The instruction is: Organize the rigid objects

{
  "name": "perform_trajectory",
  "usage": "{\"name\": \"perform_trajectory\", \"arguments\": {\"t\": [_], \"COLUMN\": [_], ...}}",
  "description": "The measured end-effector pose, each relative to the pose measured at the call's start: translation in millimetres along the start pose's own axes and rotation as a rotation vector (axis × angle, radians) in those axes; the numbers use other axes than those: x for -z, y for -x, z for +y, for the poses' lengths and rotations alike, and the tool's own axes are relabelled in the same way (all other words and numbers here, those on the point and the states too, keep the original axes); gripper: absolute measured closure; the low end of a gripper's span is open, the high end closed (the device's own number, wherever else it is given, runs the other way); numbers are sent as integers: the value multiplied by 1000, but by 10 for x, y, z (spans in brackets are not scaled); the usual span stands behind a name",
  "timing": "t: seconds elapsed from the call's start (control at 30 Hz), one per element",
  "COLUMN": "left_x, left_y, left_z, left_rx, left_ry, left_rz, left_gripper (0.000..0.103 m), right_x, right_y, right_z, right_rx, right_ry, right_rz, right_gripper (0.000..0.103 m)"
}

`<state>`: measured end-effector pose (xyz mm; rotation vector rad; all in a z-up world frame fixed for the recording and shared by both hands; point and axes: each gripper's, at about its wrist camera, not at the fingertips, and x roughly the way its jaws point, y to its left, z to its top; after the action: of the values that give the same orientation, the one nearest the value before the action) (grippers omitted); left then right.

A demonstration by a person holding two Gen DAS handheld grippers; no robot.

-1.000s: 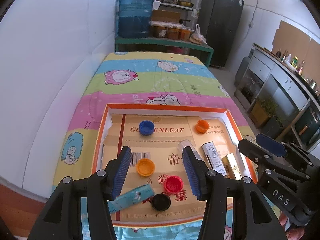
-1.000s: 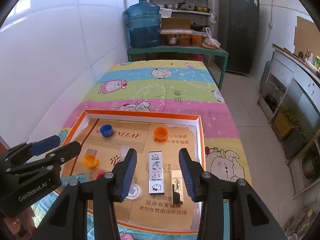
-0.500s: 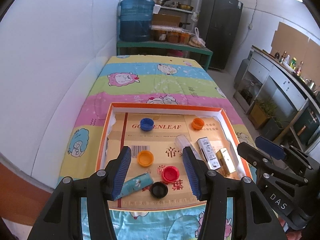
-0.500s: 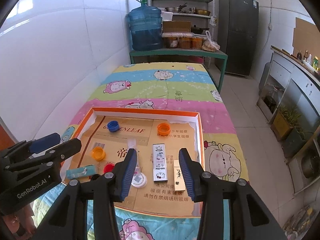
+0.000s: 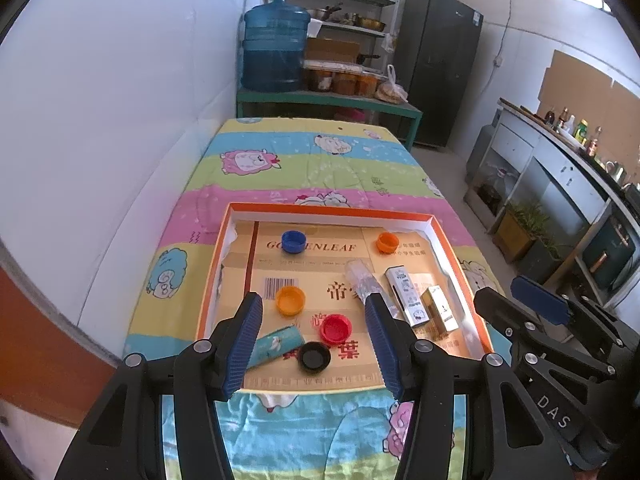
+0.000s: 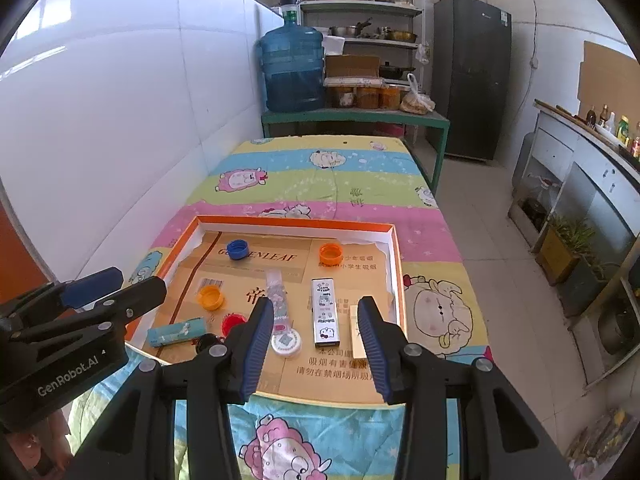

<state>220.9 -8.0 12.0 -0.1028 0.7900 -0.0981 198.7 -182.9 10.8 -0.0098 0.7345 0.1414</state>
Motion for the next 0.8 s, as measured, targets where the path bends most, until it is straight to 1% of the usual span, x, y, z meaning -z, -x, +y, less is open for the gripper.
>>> {"name": "perform_trajectory", "arguments": {"t": [0.33, 0.63, 0.8], "left_x": [134, 284, 372], "left_y": [175, 429, 534], "left_z": [-3, -38, -68], "left_rx": [0, -11, -13], "left_ry": [-1, -14, -25], "left_rz": [-20, -64, -79], "left_gripper": [48, 48, 48], "right_x": [88, 212, 289], "right_y": [164, 382, 452], "right_z": [66, 156, 169], "right_rx": [4, 10, 6], "right_ry": [3, 5, -10], "right_rz": [-20, -63, -71], "right_gripper": [60, 60, 60]}}
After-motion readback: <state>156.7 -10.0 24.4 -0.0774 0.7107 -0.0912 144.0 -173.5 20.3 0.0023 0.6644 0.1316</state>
